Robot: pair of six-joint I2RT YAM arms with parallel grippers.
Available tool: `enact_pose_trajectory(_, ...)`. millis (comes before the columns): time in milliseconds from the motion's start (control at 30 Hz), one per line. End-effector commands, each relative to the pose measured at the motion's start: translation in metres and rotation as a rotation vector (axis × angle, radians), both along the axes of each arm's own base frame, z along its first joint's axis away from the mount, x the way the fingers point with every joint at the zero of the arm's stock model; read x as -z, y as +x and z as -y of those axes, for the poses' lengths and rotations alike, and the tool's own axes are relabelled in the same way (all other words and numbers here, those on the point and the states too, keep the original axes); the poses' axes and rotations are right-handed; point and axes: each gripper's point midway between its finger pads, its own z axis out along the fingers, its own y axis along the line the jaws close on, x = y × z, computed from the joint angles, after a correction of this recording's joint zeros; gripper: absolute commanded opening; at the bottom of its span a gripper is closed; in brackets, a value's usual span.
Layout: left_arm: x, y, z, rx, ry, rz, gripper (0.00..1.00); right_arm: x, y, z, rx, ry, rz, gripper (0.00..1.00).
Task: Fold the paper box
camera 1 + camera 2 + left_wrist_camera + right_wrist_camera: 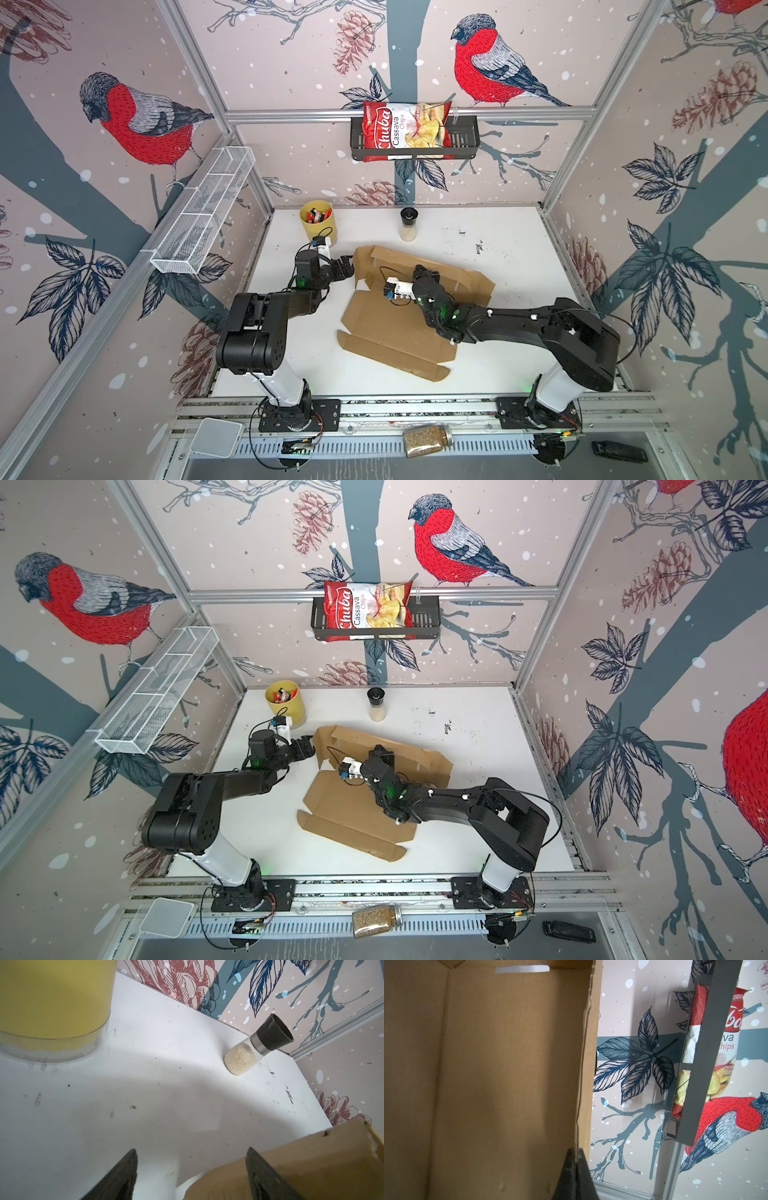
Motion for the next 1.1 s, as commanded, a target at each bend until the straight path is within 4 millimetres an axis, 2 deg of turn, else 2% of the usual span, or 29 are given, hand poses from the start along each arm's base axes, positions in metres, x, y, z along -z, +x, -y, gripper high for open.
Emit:
enact_pose_trajectory(0,-0.005,-0.015,0.020,0.089,0.024,0.037,0.80,0.008,-0.004,-0.002,-0.027,-0.014,-0.034,0.00)
enact_pose_trajectory(233,0.010,-0.043,0.045,0.162,0.090,-0.005,0.81,0.007,-0.001,-0.001,-0.024,-0.013,-0.034,0.00)
enact_pose_trajectory(500,0.016,-0.049,0.053,0.197,0.108,-0.018,0.82,0.009,-0.001,-0.002,-0.027,-0.010,-0.038,0.00)
enact_pose_trajectory(833,0.037,-0.064,0.062,0.257,0.180,-0.128,0.80,0.010,-0.001,-0.001,-0.027,-0.010,-0.041,0.00)
enact_pose_trajectory(967,0.030,-0.058,0.065,0.271,0.177,-0.108,0.81,0.011,-0.001,-0.002,-0.029,-0.009,-0.043,0.00)
enact_pose_trajectory(1067,0.030,-0.063,0.071,0.306,0.143,-0.135,0.80,0.011,-0.001,-0.002,-0.027,-0.011,-0.044,0.00)
